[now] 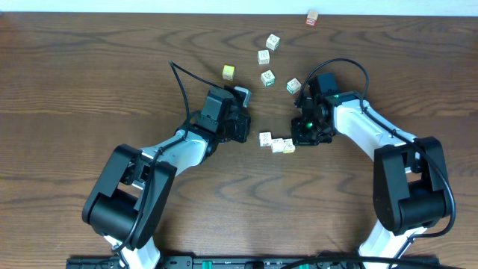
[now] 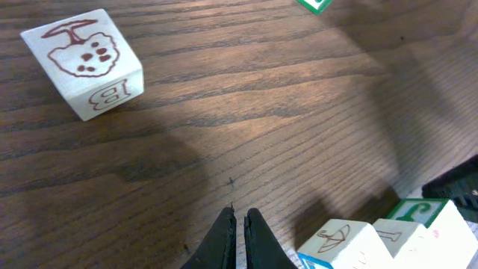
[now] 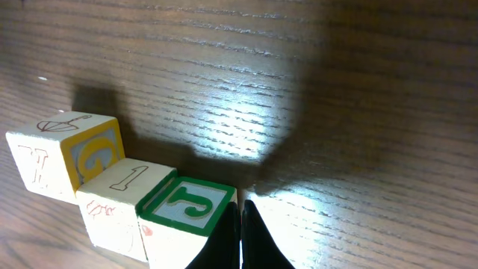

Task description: Lift 3 blocks

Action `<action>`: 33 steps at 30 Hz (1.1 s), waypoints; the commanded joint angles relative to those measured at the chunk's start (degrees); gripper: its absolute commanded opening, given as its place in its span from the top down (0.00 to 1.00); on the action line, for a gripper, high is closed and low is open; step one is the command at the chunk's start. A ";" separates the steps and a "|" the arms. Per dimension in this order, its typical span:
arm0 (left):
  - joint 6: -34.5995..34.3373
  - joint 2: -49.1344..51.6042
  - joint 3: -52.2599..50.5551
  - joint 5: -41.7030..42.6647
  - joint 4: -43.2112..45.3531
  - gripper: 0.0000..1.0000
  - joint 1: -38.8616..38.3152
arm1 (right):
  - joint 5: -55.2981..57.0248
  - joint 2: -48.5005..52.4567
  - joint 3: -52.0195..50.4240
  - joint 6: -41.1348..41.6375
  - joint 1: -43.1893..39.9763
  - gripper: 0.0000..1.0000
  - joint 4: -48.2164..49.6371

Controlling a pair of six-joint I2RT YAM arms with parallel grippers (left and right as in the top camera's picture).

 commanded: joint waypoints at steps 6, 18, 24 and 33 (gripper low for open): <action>0.81 0.63 1.51 -1.77 -0.11 0.92 0.24 | -1.46 0.39 -0.42 -0.17 2.19 0.99 -0.44; 1.44 0.66 3.56 -1.79 -0.11 0.92 0.26 | 7.10 0.39 -0.42 1.53 0.50 0.99 2.49; 1.44 0.76 5.66 -1.84 -0.09 0.92 0.26 | 7.06 0.39 -0.42 3.06 -1.33 0.99 -0.20; 1.44 7.43 11.26 1.77 -2.19 0.93 0.04 | 7.08 0.39 -0.42 4.33 -1.18 0.99 -2.32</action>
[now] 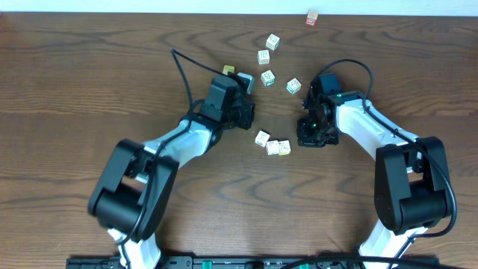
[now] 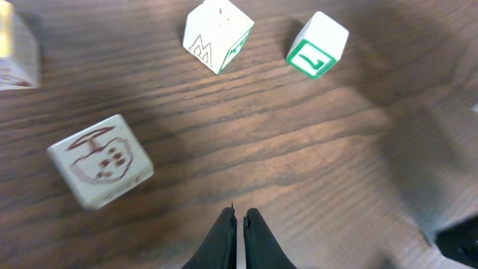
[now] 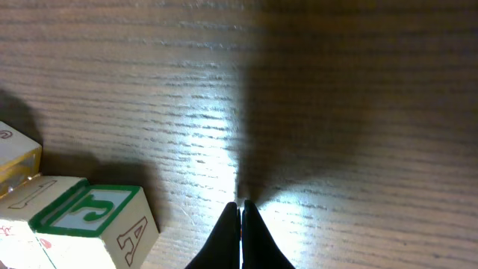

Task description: Lift 3 blocks

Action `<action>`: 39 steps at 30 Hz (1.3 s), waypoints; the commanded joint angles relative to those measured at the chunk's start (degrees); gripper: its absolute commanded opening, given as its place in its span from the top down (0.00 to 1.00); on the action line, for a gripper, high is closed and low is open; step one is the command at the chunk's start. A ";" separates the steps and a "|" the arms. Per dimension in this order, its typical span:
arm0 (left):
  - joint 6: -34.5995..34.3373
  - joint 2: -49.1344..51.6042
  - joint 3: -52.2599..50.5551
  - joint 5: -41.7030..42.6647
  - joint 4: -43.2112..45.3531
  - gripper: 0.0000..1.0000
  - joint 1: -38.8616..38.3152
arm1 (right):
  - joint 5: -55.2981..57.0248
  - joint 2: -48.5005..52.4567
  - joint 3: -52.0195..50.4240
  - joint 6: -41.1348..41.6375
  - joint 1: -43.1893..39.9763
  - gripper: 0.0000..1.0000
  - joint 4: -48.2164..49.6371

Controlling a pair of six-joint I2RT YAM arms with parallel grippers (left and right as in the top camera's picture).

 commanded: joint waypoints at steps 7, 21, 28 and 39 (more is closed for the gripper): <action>1.16 7.98 7.19 6.38 -4.63 0.93 -1.79 | 1.53 0.39 -0.37 1.29 -0.13 0.99 -0.20; 4.17 7.98 7.19 5.81 -12.09 0.93 -5.33 | 1.81 0.39 -0.37 1.29 -0.17 0.99 -0.57; 4.22 7.96 7.19 -1.05 -12.96 0.93 -5.05 | 1.81 0.39 -0.37 1.29 -0.17 0.99 -0.57; 4.37 7.96 7.19 -1.44 -15.58 0.93 -3.93 | 1.81 0.39 -0.37 1.29 -0.17 0.99 -0.57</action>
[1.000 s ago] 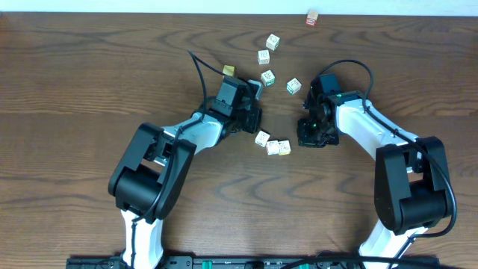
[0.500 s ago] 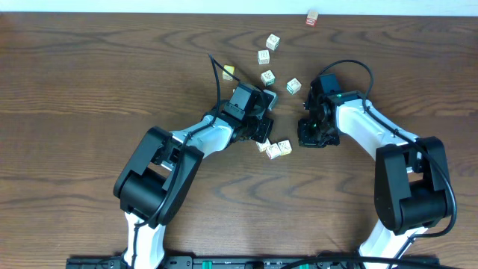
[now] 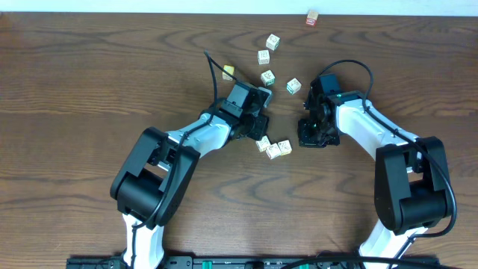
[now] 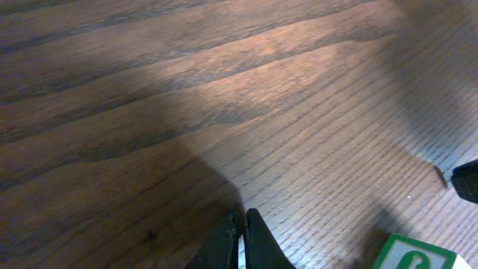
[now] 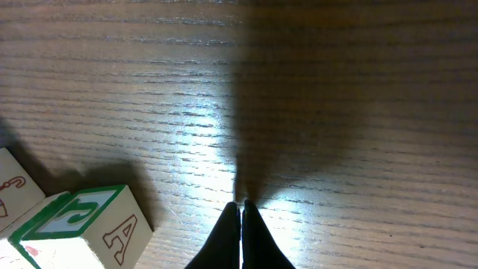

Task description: Lift 3 blocks

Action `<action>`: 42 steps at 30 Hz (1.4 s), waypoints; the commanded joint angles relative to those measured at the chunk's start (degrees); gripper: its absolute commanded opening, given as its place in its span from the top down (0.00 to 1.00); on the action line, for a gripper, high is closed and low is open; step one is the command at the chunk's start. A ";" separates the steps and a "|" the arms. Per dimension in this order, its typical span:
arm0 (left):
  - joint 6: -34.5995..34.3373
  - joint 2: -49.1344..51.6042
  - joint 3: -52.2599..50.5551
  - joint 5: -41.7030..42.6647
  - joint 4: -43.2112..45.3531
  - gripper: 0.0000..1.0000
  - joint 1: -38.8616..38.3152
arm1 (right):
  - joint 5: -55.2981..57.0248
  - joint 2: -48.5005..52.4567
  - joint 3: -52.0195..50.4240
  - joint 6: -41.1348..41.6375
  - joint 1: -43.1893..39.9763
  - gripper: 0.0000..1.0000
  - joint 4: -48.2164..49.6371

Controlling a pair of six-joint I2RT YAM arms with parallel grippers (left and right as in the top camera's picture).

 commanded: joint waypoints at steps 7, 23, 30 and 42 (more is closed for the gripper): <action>0.63 0.76 -0.31 -3.34 -2.47 0.93 1.31 | 0.28 0.39 -0.37 0.66 -0.17 0.99 -0.33; -1.31 -0.63 -0.31 -3.32 -10.71 0.93 2.54 | 0.28 0.39 -0.37 0.66 -0.17 0.99 -0.35; -2.29 -1.77 -0.31 -3.30 -14.23 0.93 2.40 | 0.28 0.39 -0.37 0.63 -0.13 0.99 -0.35; 0.22 -3.32 -0.33 -0.26 -16.79 0.93 2.38 | 0.26 0.39 -0.37 0.66 -0.13 0.99 -0.28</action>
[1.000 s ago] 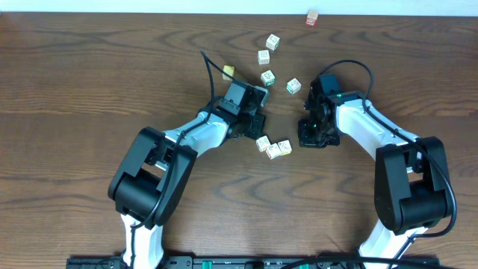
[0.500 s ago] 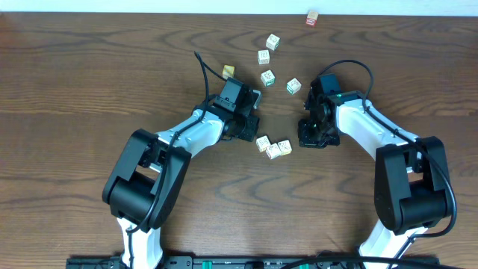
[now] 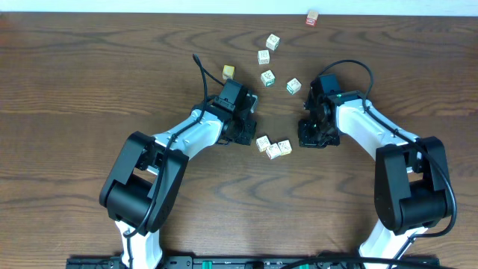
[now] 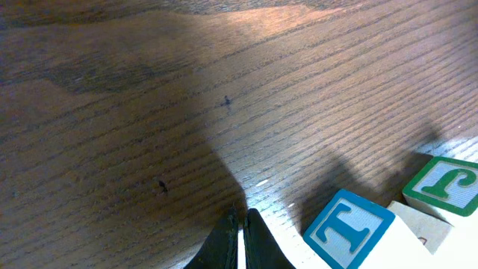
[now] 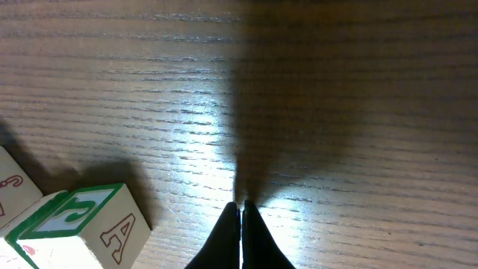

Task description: Lift 3 blocks

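Observation:
Three lettered wooden blocks lie touching in a short row on the table: a blue-T block [image 3: 263,142] [image 4: 349,228], a middle block [image 3: 273,152], and a green-topped block [image 3: 284,147] [image 4: 444,183] [image 5: 82,224]. My left gripper [image 3: 245,135] [image 4: 239,215] is shut and empty, its tips low over the wood just left of the T block. My right gripper [image 3: 307,139] [image 5: 240,206] is also shut and empty, a short gap right of the green-topped block.
Loose blocks lie behind the row: a yellow one [image 3: 228,72], white ones [image 3: 264,57] [image 3: 272,42] [image 3: 267,77], and a green-edged one [image 3: 293,87] near the right arm. A red block [image 3: 312,17] sits at the far edge.
My left gripper has moved from just behind the row to its left end, beside the T block. The right arm and the three blocks have hardly moved.
At first both shut grippers flanked the row, the right one against the green block. Then the left gripper was back by the loose blocks and the right one stood off to the right. The left gripper was then behind the row, which had turned slightly, and now stands at its left end.

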Action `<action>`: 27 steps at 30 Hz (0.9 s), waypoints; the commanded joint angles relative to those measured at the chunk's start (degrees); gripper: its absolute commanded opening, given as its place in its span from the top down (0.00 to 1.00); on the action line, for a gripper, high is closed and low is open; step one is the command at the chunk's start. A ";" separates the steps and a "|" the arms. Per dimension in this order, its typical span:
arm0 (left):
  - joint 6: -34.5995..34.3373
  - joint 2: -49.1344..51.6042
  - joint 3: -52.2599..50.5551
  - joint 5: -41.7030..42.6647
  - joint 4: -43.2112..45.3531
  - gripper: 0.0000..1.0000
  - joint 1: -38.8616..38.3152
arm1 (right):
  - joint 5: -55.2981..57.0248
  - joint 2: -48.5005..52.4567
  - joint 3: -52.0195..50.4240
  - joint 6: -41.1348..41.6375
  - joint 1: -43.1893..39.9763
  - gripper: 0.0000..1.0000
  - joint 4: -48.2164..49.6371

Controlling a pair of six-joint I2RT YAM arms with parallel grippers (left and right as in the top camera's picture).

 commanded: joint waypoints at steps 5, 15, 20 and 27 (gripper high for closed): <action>5.07 0.28 -1.01 5.86 -0.57 0.93 -0.09 | 0.11 0.39 -0.37 0.66 -0.13 0.99 -0.02; 10.21 0.28 -1.01 10.08 -0.09 0.93 -2.38 | 0.13 0.39 -0.37 0.61 -0.13 0.99 0.17; 10.16 0.28 -1.01 10.08 -0.20 0.93 -2.40 | 0.11 0.39 -0.37 0.20 -0.13 0.99 0.15; 10.16 0.28 -1.01 9.81 -0.98 0.93 -2.38 | 0.07 0.39 -0.37 0.22 -0.13 0.99 0.13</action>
